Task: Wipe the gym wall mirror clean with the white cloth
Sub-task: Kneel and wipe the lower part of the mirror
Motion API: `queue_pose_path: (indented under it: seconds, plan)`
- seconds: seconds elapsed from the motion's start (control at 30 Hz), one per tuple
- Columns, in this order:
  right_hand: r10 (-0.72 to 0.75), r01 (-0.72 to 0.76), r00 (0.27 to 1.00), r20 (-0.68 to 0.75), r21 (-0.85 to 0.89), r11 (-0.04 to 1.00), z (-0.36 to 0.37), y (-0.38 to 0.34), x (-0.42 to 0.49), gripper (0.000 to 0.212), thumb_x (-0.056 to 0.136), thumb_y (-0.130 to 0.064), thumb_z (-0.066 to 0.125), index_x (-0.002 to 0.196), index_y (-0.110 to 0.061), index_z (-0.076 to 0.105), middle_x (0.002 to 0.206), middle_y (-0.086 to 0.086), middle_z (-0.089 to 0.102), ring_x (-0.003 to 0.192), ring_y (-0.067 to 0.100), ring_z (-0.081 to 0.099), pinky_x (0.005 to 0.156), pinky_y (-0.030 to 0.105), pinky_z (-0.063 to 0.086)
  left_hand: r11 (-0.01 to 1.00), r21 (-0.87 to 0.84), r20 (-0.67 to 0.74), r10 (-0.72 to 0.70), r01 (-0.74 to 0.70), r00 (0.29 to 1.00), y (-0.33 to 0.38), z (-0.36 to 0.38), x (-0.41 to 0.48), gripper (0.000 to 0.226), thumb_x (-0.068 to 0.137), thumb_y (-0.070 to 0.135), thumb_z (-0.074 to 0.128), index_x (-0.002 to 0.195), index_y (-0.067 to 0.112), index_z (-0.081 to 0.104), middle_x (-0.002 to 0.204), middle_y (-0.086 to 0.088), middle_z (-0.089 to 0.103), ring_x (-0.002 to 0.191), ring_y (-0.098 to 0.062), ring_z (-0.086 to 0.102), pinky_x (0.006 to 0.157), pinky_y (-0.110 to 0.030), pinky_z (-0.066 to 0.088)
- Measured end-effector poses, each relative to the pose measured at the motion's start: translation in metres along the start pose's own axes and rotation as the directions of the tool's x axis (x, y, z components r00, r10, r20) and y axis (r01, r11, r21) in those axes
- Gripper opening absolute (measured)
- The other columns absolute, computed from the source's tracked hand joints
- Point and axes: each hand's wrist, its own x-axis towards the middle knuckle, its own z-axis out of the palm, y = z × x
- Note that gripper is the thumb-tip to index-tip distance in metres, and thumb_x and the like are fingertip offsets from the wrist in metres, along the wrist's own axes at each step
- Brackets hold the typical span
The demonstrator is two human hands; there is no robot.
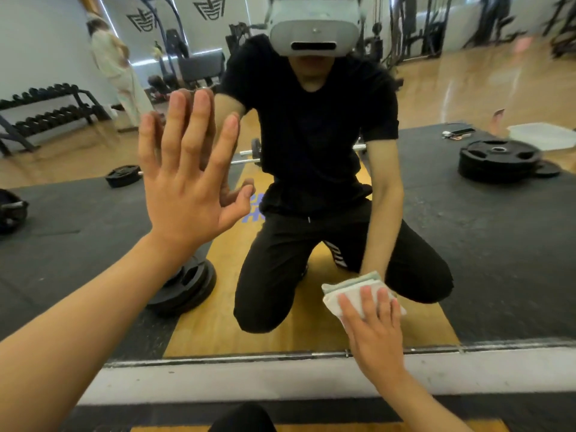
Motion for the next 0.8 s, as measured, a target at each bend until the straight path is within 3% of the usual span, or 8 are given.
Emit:
queue_pose_path:
  seconds: [0.07, 0.17, 0.27, 0.4, 0.53, 0.67, 0.8]
  plan:
    - [0.042, -0.032, 0.995, -0.089, 0.109, 0.994, -0.026, -0.018, 0.066, 0.068, 0.104, -0.035, 0.054, 0.163, -0.029, 0.020, 0.176, 0.007, -0.003, 0.162, 0.034, -0.007, 0.130, 0.052, -0.002, 1.000, -0.002, -0.005, -0.007, 0.007, 1.000, -0.001, -0.001, 0.000, 0.080, 0.096, 0.054, 0.053, 0.163, 0.013, 0.036, 0.163, -0.025, 0.031, 0.153, -0.046, 0.025, 0.128, -0.059, 0.012]
    - [0.119, -0.076, 0.973, -0.199, 0.208, 0.975, -0.074, -0.043, 0.171, 0.062, 0.113, -0.041, 0.032, 0.168, -0.033, 0.006, 0.173, 0.008, -0.003, 0.162, 0.032, -0.011, 0.130, 0.054, -0.002, 0.999, -0.030, 0.000, -0.024, 0.024, 1.000, 0.002, -0.001, 0.000, 0.079, 0.097, 0.054, 0.050, 0.163, 0.014, 0.035, 0.165, -0.023, 0.029, 0.161, -0.036, 0.015, 0.129, -0.058, 0.011]
    - [0.110, -0.069, 0.967, -0.232, 0.178, 0.982, -0.090, -0.042, 0.194, 0.065, 0.113, -0.043, 0.032, 0.168, -0.032, 0.000, 0.175, 0.007, -0.008, 0.161, 0.032, -0.012, 0.130, 0.054, -0.003, 0.999, -0.037, 0.017, -0.029, 0.030, 0.999, 0.001, -0.002, -0.001, 0.077, 0.099, 0.055, 0.050, 0.163, 0.015, 0.035, 0.166, -0.021, 0.027, 0.162, -0.032, 0.012, 0.128, -0.060, 0.014]
    - [0.023, -0.015, 0.993, -0.116, 0.068, 0.998, -0.059, -0.020, 0.121, 0.062, 0.113, -0.043, 0.032, 0.169, -0.030, 0.007, 0.176, 0.006, -0.007, 0.162, 0.034, -0.006, 0.130, 0.053, -0.001, 1.000, -0.016, 0.009, -0.020, 0.020, 1.000, 0.001, -0.002, 0.000, 0.075, 0.099, 0.054, 0.051, 0.162, 0.014, 0.039, 0.167, -0.020, 0.028, 0.154, -0.043, 0.027, 0.128, -0.060, 0.014]
    - [-0.185, 0.181, 0.974, -0.133, -0.042, 0.983, -0.086, -0.001, 0.163, 0.062, 0.110, -0.041, 0.040, 0.168, -0.029, 0.019, 0.176, 0.009, 0.002, 0.162, 0.035, 0.002, 0.130, 0.052, 0.002, 1.000, -0.017, 0.009, -0.023, 0.023, 1.000, 0.001, 0.000, -0.001, 0.076, 0.097, 0.053, 0.053, 0.160, 0.012, 0.043, 0.168, -0.020, 0.028, 0.155, -0.042, 0.027, 0.129, -0.060, 0.013]
    - [-0.074, 0.092, 0.941, -0.330, 0.037, 0.995, -0.154, -0.015, 0.288, 0.055, 0.113, -0.039, 0.034, 0.166, -0.028, 0.023, 0.173, 0.012, 0.010, 0.160, 0.039, 0.010, 0.130, 0.055, 0.005, 0.999, -0.045, 0.010, -0.024, 0.024, 1.000, 0.002, -0.001, -0.002, 0.079, 0.096, 0.055, 0.056, 0.162, 0.016, 0.038, 0.169, -0.018, 0.027, 0.156, -0.041, 0.028, 0.127, -0.062, 0.017]
    - [-0.059, 0.058, 0.944, -0.324, -0.013, 0.998, -0.148, -0.010, 0.276, 0.055, 0.114, -0.039, 0.033, 0.166, -0.023, 0.026, 0.173, 0.014, 0.009, 0.161, 0.040, 0.008, 0.130, 0.055, 0.006, 0.999, -0.052, 0.016, -0.014, 0.015, 1.000, 0.001, -0.001, -0.001, 0.079, 0.095, 0.054, 0.056, 0.162, 0.017, 0.036, 0.170, -0.017, 0.025, 0.157, -0.040, 0.026, 0.128, -0.061, 0.015]
